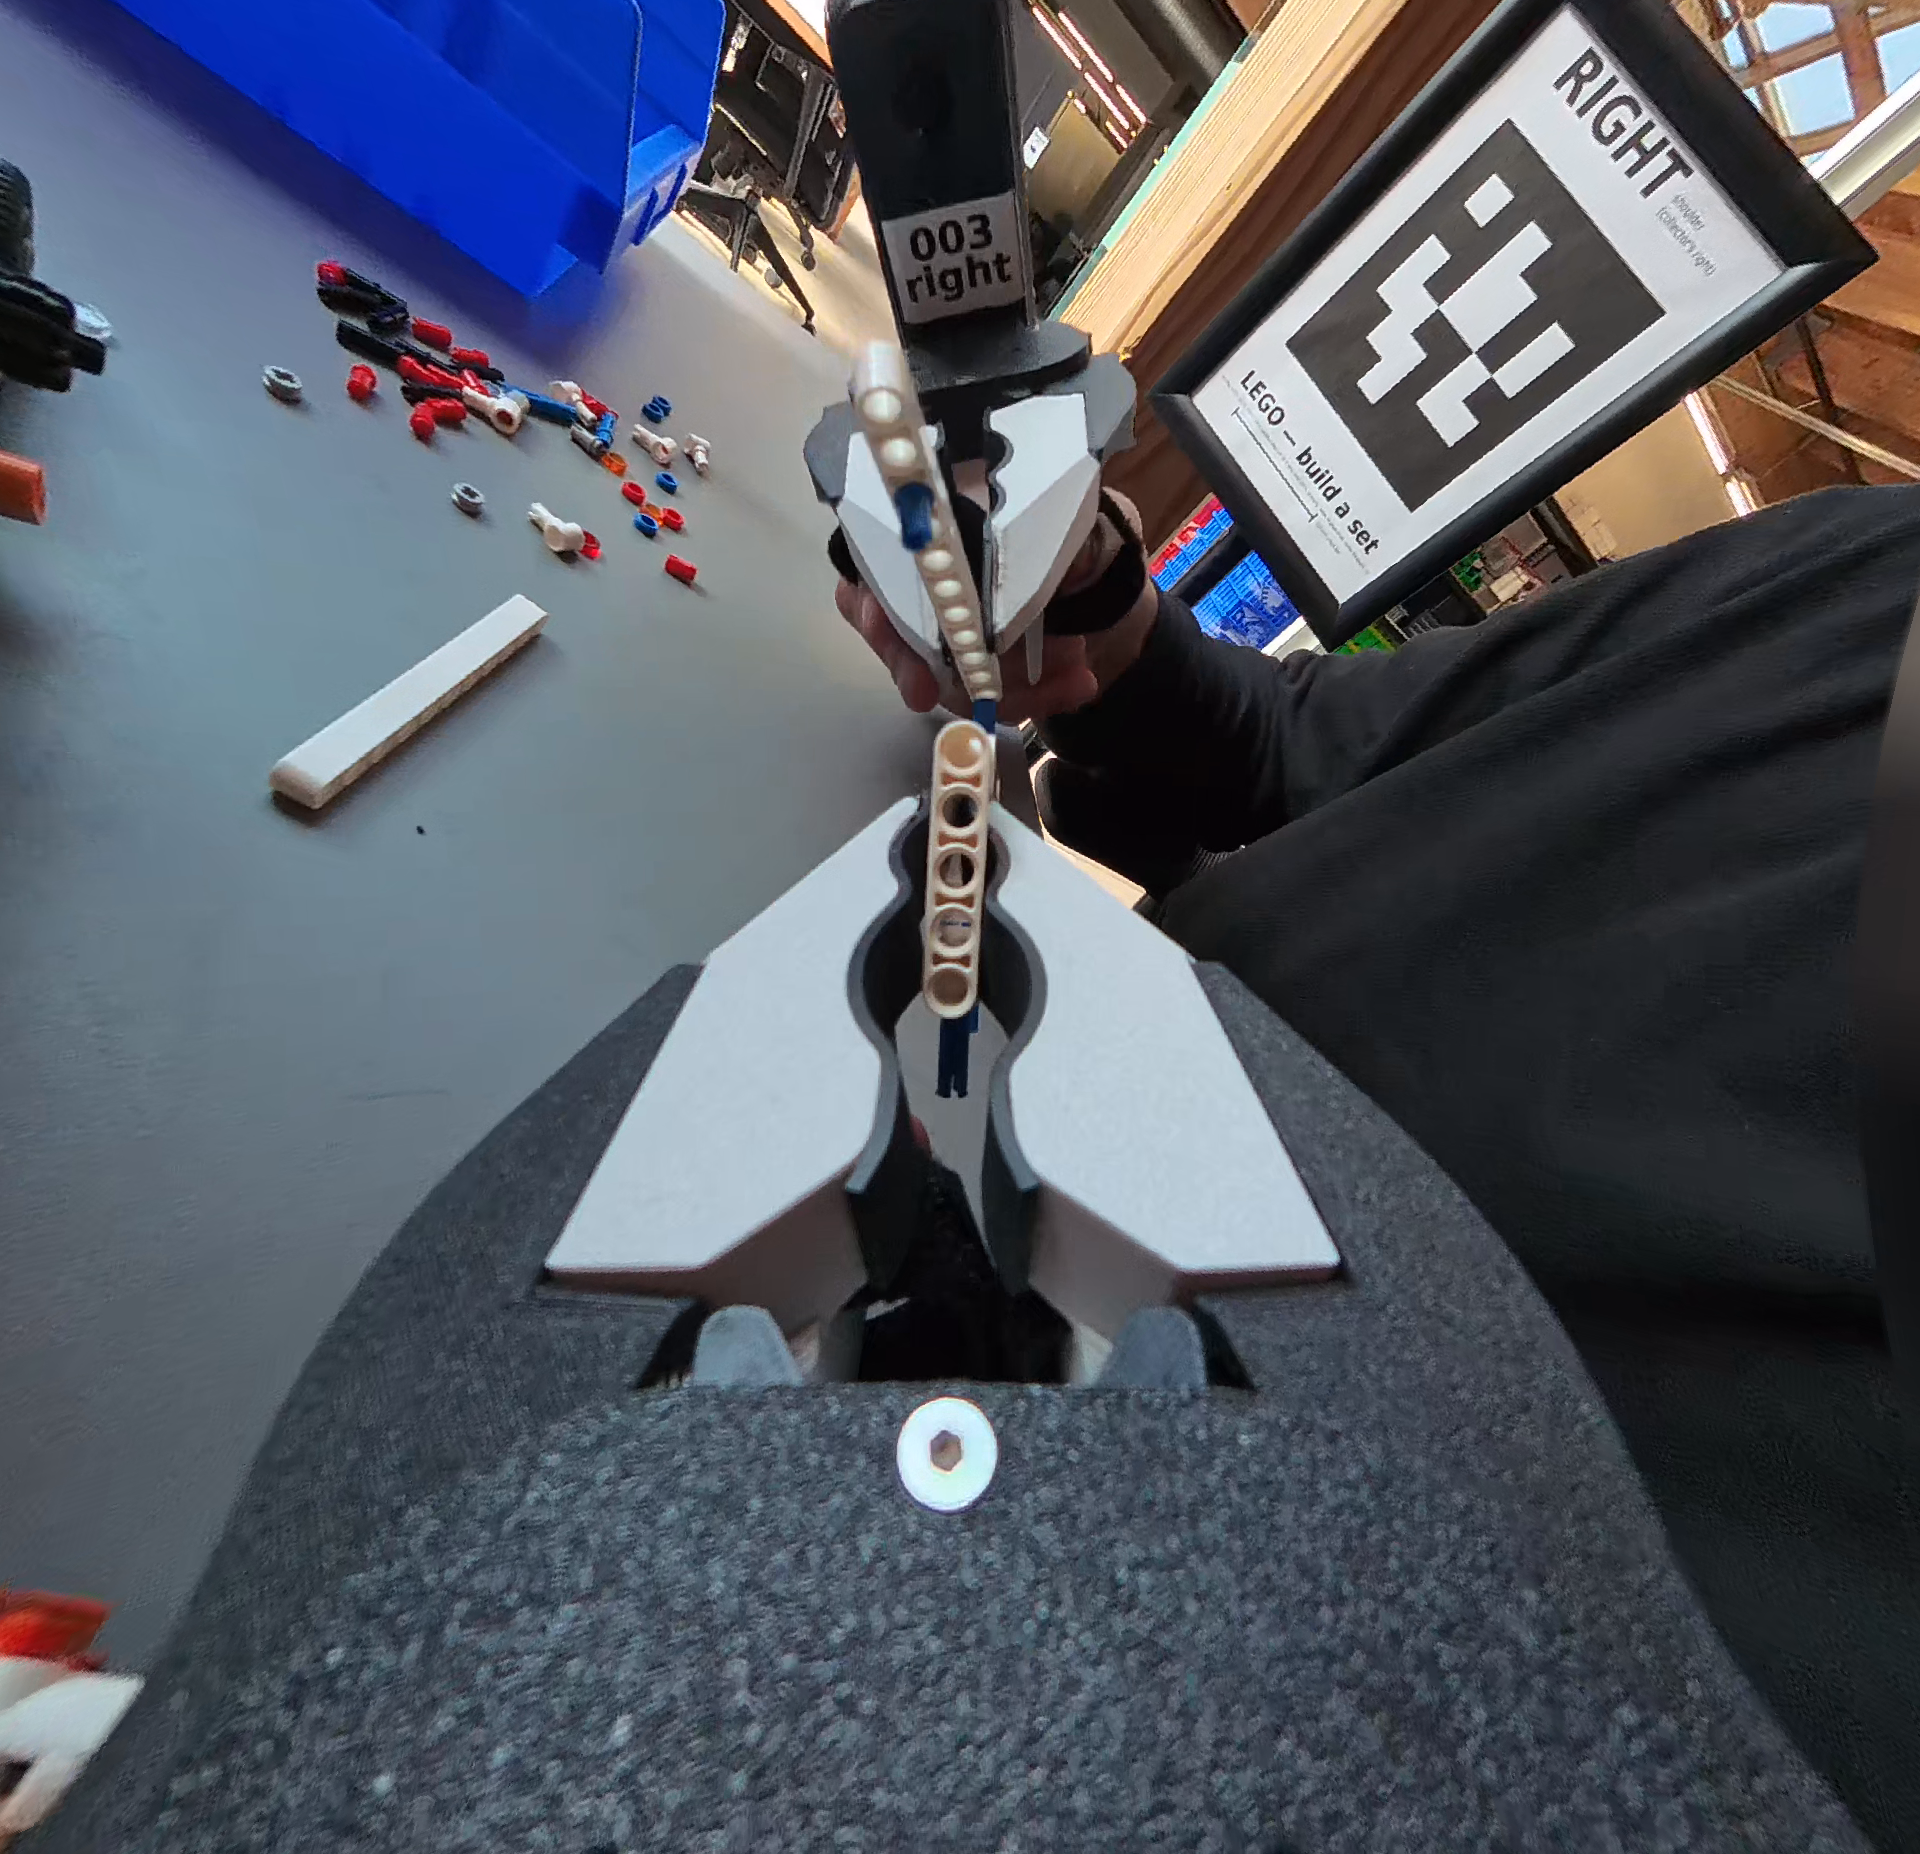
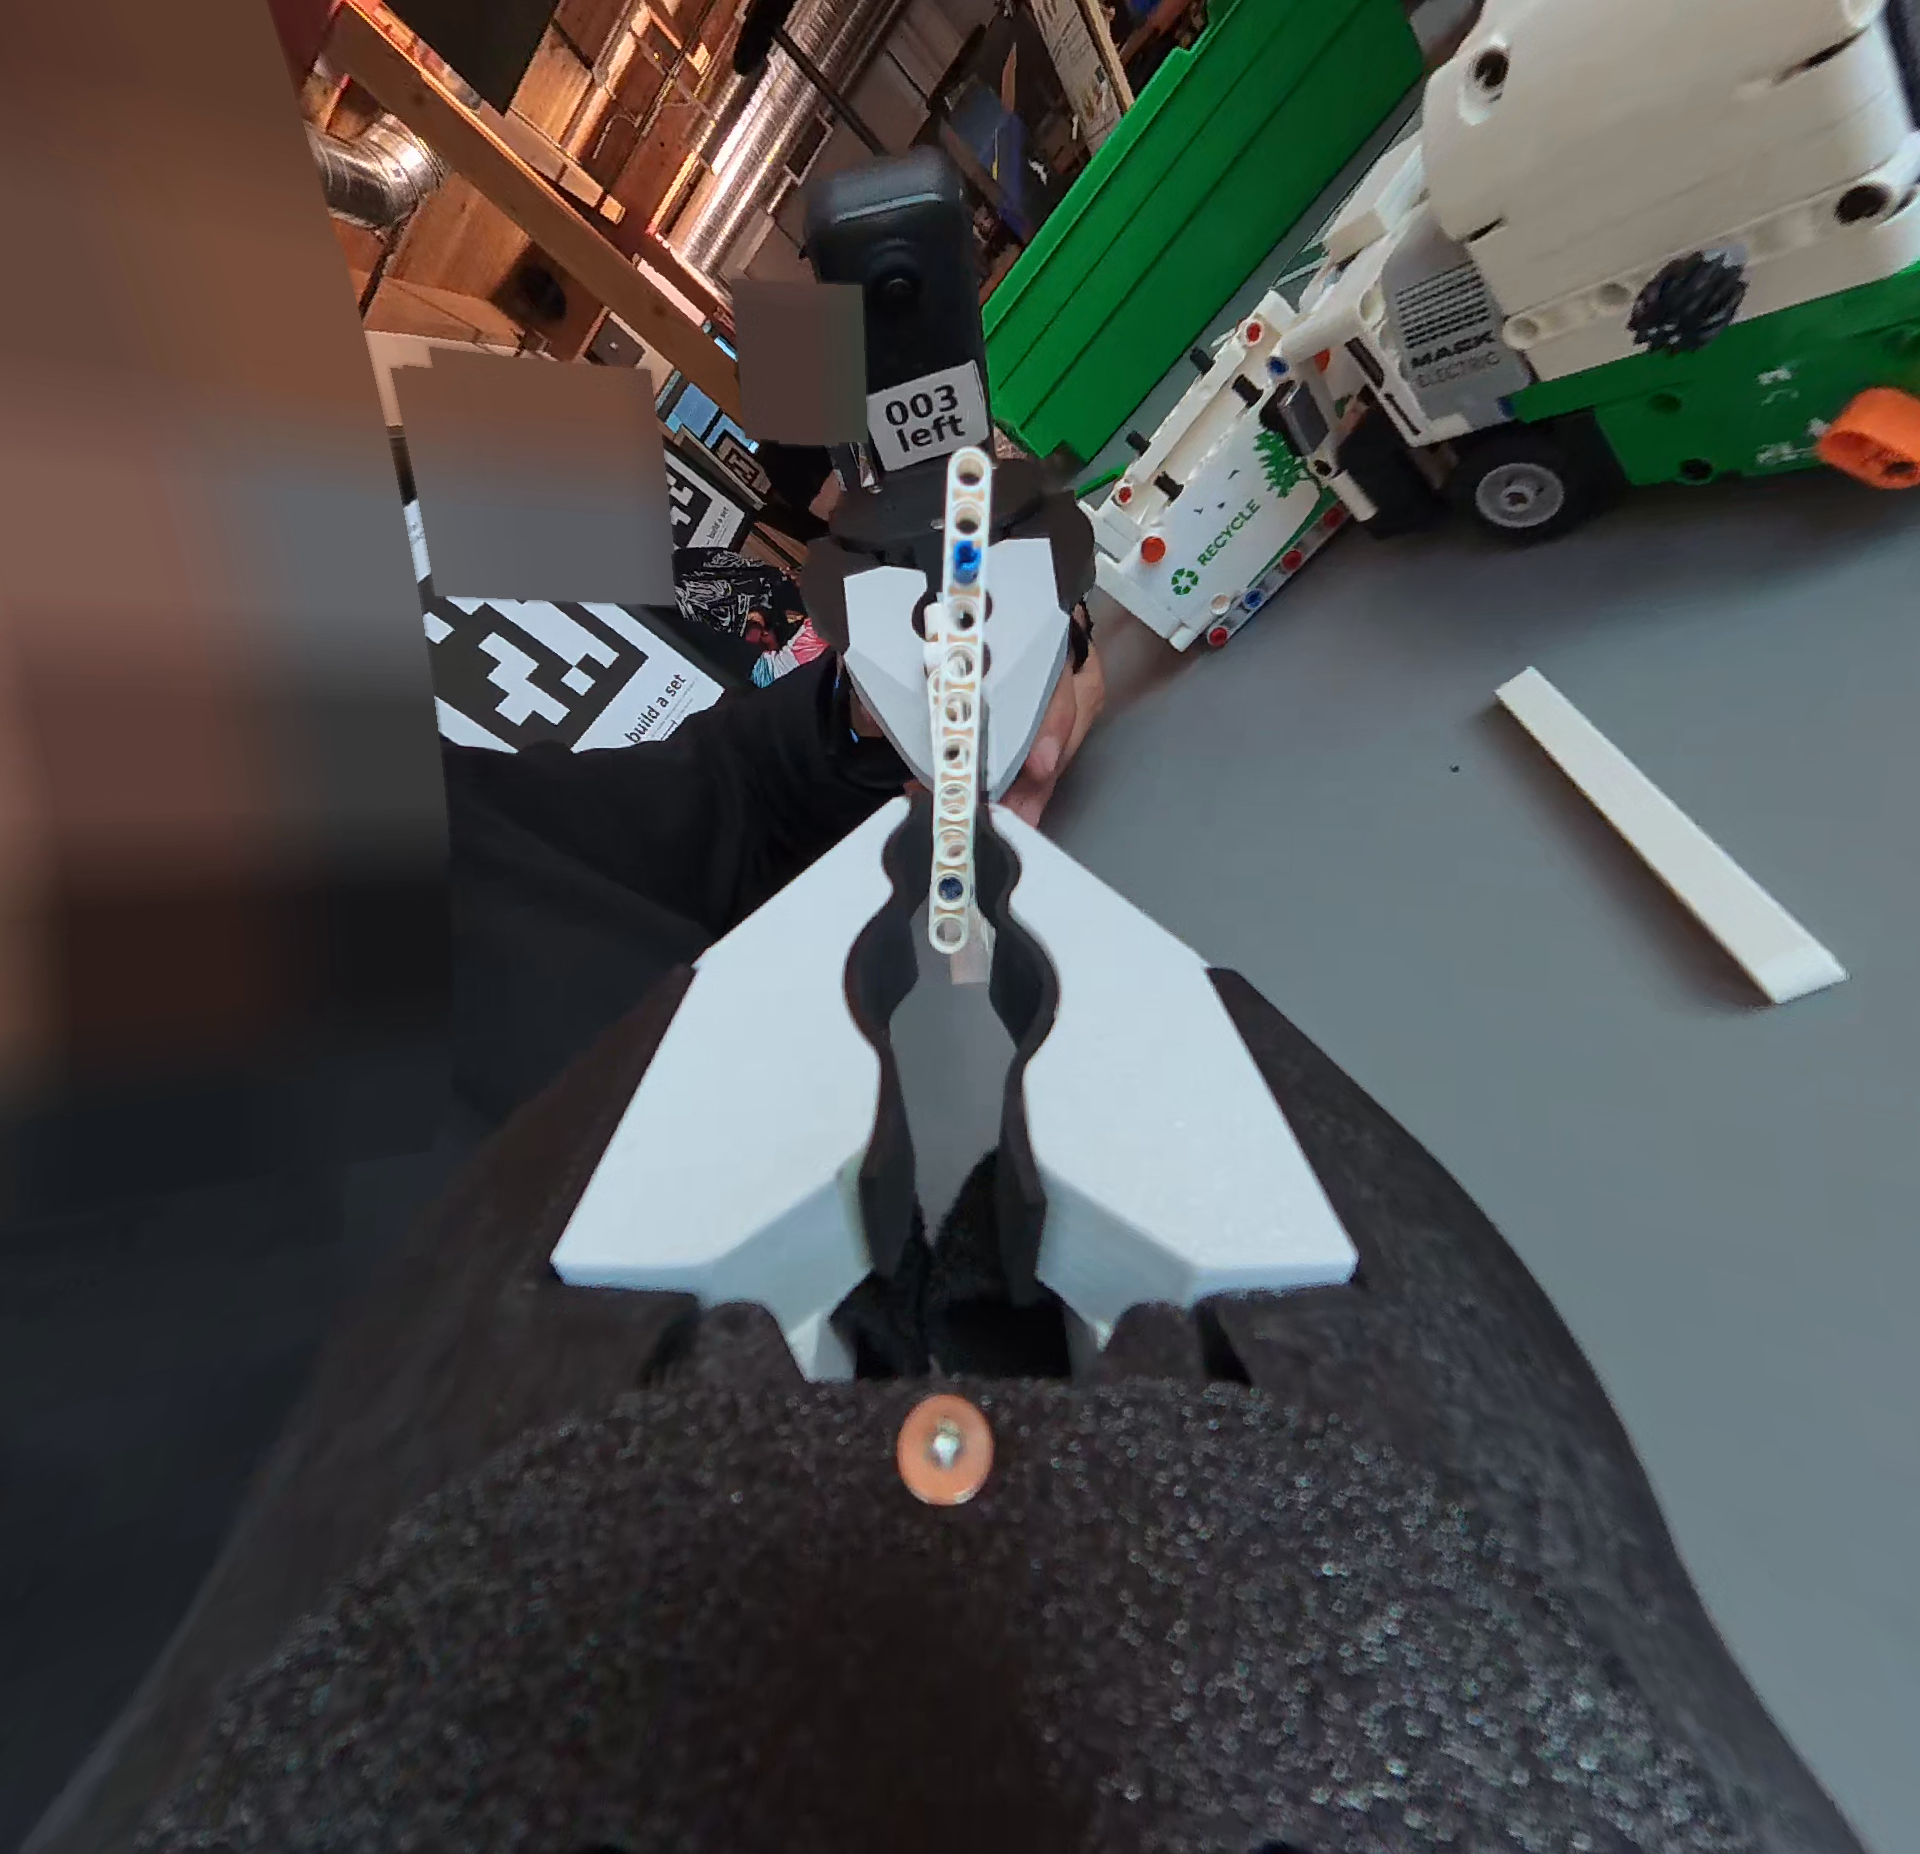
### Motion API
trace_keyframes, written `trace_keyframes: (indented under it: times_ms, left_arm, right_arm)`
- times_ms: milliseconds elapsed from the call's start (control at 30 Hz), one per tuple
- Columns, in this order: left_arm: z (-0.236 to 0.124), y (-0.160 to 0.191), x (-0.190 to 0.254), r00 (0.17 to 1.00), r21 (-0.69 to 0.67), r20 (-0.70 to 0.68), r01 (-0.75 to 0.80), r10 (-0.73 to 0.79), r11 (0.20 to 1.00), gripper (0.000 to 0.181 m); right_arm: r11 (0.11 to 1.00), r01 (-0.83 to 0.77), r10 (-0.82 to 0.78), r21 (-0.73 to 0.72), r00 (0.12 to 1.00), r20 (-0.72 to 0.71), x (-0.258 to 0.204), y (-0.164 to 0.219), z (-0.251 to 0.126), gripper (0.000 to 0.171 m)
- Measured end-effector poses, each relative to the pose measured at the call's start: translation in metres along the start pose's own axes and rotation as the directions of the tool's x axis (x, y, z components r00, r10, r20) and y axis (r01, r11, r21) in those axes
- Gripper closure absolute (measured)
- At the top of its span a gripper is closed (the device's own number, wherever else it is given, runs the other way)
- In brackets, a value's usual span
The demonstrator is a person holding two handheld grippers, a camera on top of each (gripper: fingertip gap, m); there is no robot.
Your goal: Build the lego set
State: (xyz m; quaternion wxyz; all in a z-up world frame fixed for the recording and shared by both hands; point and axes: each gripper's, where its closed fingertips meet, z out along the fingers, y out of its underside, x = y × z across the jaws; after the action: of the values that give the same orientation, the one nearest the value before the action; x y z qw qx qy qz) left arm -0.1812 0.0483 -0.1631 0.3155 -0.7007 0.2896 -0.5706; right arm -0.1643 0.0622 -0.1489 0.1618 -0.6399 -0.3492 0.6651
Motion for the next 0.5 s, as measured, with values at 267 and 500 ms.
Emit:
trace_keyframes:
  times_ms: [267, 500]
  left_arm:
    - [-0.0009, -0.0001, -0.0032, 1.000, 0.002, 0.005, 0.026, -0.026, 1.000, 0.181]
    - [-0.0015, 0.0009, -0.0039, 0.999, -0.006, 0.000, 0.053, -0.053, 0.999, 0.181]
  right_arm:
    - [1.000, -0.009, 0.009, -0.001, 1.000, -0.010, 0.0035, 0.0029, 0.0058, 0.165]
    - [0.998, 0.060, -0.058, 0.015, 0.995, -0.075, 0.0038, 0.0024, 0.0096, 0.165]
